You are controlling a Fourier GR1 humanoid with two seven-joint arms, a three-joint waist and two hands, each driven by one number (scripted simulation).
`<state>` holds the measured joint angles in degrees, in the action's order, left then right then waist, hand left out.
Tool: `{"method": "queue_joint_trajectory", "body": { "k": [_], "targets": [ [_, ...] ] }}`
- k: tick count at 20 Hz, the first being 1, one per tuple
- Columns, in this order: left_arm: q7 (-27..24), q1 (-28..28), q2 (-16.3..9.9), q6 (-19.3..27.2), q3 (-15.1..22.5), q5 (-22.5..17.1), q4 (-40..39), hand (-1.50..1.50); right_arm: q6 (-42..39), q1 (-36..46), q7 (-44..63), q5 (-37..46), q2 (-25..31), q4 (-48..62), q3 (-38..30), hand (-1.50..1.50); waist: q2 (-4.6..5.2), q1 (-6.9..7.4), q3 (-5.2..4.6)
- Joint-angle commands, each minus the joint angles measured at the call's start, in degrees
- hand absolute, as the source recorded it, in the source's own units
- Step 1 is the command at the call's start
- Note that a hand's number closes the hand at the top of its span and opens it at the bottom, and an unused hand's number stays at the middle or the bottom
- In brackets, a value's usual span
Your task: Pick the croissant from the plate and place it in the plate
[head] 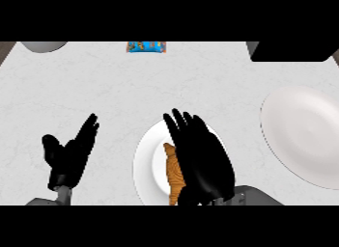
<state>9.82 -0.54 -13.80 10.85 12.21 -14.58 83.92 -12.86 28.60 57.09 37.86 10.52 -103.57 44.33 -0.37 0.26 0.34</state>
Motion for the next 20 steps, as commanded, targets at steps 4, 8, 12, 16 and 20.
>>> {"method": "queue_joint_trajectory", "body": {
  "k": [4,8,12,16,20],
  "targets": [
    [2.1,1.4,-0.6,-2.4,-0.6,0.2,-0.5,0.0,-1.0,-3.1,-0.4,2.4,-5.5,7.6,0.3,-1.5,0.38,0.07,-0.35],
    [-0.1,0.9,1.0,-2.7,-1.6,1.4,-5.0,0.0,-1.4,-6.8,-0.6,6.0,-6.0,3.4,1.5,-1.5,0.34,-0.29,-0.35],
    [3.3,0.7,1.4,-2.2,-1.6,1.4,-0.2,0.0,-0.7,-5.3,-0.5,11.0,-10.2,11.2,3.0,-1.5,0.35,-0.04,-0.35],
    [0.5,2.7,1.7,-3.9,-2.3,1.0,-1.8,0.0,-0.6,-9.0,0.3,14.7,-7.9,10.1,4.6,-1.5,0.35,-0.22,-0.36],
    [2.9,1.2,0.0,-5.1,-4.4,0.8,-0.8,0.0,-0.1,-8.7,-1.3,16.2,-10.1,15.0,2.9,-1.5,0.36,-0.09,-0.34]
  ]
}}
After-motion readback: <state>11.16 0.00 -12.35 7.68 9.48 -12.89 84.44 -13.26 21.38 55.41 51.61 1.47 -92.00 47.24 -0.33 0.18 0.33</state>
